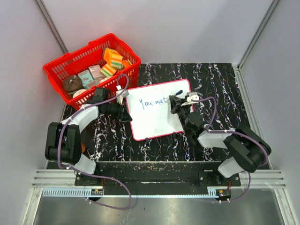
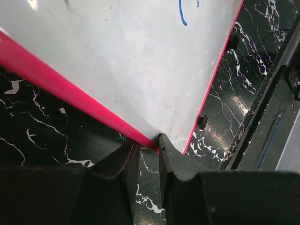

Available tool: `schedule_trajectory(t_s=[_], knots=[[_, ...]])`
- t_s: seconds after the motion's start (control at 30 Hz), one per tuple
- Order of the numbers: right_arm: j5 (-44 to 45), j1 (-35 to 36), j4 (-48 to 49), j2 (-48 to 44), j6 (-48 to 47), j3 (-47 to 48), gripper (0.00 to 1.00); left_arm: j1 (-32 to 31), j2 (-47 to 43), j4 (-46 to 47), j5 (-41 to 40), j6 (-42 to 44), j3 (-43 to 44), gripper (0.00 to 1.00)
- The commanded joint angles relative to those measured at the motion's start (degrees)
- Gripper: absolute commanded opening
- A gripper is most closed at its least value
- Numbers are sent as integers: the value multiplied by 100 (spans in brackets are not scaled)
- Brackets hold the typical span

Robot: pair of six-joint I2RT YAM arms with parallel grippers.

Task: Write a sentence on the whiteboard

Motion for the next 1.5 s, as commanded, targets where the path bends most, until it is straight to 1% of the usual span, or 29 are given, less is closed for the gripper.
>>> schedule_trajectory(t_s=[0.0,0.33,0.57,0.73,1.0,1.47], knots=[[46,-46,-153,-142,-16,-81,0,-63,-254,285,-61,268,67,0],[266,-54,-179,-256,-183,33,0,-63,-254,285,-61,268,67,0],[11,-46,-83,-668,-210,-28,0,-63,-254,285,-61,276,67,0],[19,-54,-144,-898,-271,-55,0,-71,-236,285,-43,268,67,0],[187,-63,-390,-573,-341,288,0,-72,-262,285,-52,268,67,0],[38,-257,-496,-143,-183,587,0,-72,-262,285,-35,285,58,0]])
